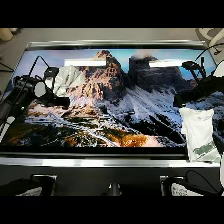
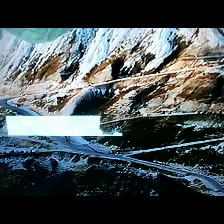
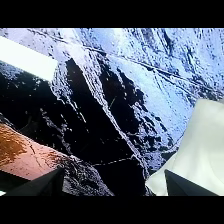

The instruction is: Fold the shirts.

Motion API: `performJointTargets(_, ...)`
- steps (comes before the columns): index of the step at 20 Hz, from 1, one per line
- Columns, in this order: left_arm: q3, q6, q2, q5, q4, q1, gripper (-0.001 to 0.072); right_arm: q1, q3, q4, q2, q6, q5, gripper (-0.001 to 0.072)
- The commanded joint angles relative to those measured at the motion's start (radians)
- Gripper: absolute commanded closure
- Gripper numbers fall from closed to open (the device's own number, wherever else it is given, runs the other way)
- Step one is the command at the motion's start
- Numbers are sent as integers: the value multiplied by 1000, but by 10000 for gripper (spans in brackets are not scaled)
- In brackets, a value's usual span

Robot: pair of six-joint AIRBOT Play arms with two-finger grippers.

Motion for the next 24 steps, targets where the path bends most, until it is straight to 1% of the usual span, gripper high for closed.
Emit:
performJointTargets(1, 0, 0, 0, 0, 0, 0, 30, 0, 1, 0, -1, 0, 0, 41)
performJointTargets(15, 0, -5, 0, 2, 0, 0, 30, 0, 1, 0, -1, 0, 0, 41)
performJointTargets(18, 0, -3, -4, 93, 0, 0, 31, 0, 1, 0, -1, 0, 0, 41)
performJointTargets(20, 0, -3, -5, 146, 0, 0, 31, 0, 1, 1, -1, 0, -31, 41)
performJointTargets(24, 0, -4, -7, 202, -23, 0, 32, 0, 1, 0, -1, 0, -86, 41)
